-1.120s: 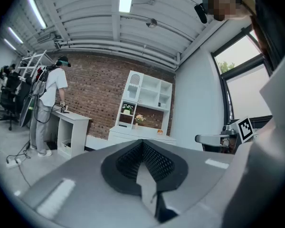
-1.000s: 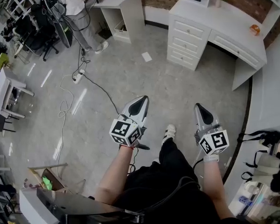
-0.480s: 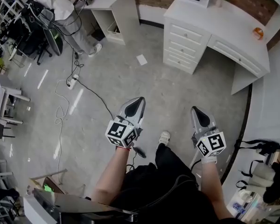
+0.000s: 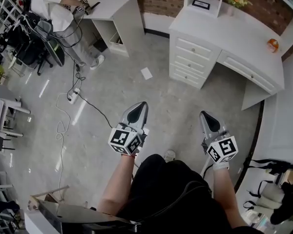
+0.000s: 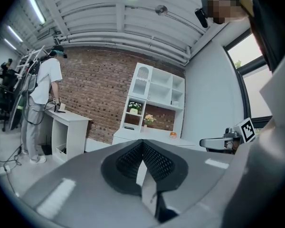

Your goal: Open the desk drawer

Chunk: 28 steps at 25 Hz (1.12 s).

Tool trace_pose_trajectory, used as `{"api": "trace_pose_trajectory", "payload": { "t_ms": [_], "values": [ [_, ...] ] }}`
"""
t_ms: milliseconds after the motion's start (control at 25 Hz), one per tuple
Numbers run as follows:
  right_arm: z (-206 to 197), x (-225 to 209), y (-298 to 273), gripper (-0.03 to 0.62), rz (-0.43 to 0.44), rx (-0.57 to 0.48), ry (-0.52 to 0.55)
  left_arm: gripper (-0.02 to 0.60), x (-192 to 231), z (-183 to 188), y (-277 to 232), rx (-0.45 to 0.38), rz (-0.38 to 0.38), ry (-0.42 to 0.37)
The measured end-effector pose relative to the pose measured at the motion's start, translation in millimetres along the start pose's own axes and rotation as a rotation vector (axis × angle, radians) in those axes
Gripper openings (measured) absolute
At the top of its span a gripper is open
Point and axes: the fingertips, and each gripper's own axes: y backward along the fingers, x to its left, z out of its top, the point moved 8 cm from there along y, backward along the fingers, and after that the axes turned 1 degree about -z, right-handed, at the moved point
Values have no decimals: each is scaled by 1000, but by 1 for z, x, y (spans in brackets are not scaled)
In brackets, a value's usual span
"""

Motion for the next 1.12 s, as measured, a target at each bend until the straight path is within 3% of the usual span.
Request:
{"api": "trace_pose_trajectory", "payload": {
  "t_ms": [320,680,1120],
  "values": [
    [-3,-11,-15,3,14,13,-22,3,1,-4,-18,40,9,-4],
    [-5,-33,-30,3,-19,20,-36,3,9,-3,-59,50,-35,5],
    [-1,-74,-113,3,-87,39,-69,3,69,3,-154,87,-125,15]
  ]
}}
